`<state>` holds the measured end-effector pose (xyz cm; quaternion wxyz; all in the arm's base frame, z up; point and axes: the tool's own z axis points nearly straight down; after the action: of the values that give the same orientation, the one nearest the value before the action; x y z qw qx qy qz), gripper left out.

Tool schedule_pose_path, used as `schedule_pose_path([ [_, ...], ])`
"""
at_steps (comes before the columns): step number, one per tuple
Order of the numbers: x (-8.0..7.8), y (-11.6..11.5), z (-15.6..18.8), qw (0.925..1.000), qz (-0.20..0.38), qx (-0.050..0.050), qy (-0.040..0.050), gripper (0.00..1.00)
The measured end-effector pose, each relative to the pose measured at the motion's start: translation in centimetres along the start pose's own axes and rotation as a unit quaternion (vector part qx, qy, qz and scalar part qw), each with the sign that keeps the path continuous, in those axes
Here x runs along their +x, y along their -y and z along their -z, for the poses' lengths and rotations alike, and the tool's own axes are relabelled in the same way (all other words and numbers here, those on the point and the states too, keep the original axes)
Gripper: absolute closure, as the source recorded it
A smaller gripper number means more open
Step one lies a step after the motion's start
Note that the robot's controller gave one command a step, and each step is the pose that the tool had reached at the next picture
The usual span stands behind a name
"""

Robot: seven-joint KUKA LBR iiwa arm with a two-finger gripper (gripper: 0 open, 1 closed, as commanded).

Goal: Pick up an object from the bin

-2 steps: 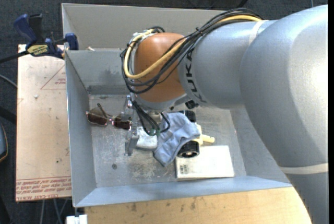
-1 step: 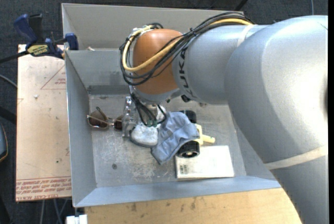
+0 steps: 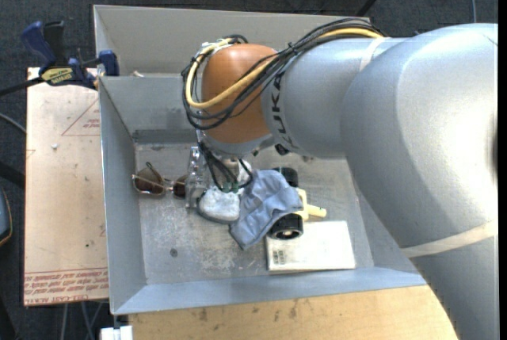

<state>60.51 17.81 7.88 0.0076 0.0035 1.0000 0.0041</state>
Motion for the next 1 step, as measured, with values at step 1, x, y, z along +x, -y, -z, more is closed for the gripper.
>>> schedule_pose_path([
  [1,-1.53,-2.13,-0.14,0.9998,0.019,0.006,-0.0045,1.00],
])
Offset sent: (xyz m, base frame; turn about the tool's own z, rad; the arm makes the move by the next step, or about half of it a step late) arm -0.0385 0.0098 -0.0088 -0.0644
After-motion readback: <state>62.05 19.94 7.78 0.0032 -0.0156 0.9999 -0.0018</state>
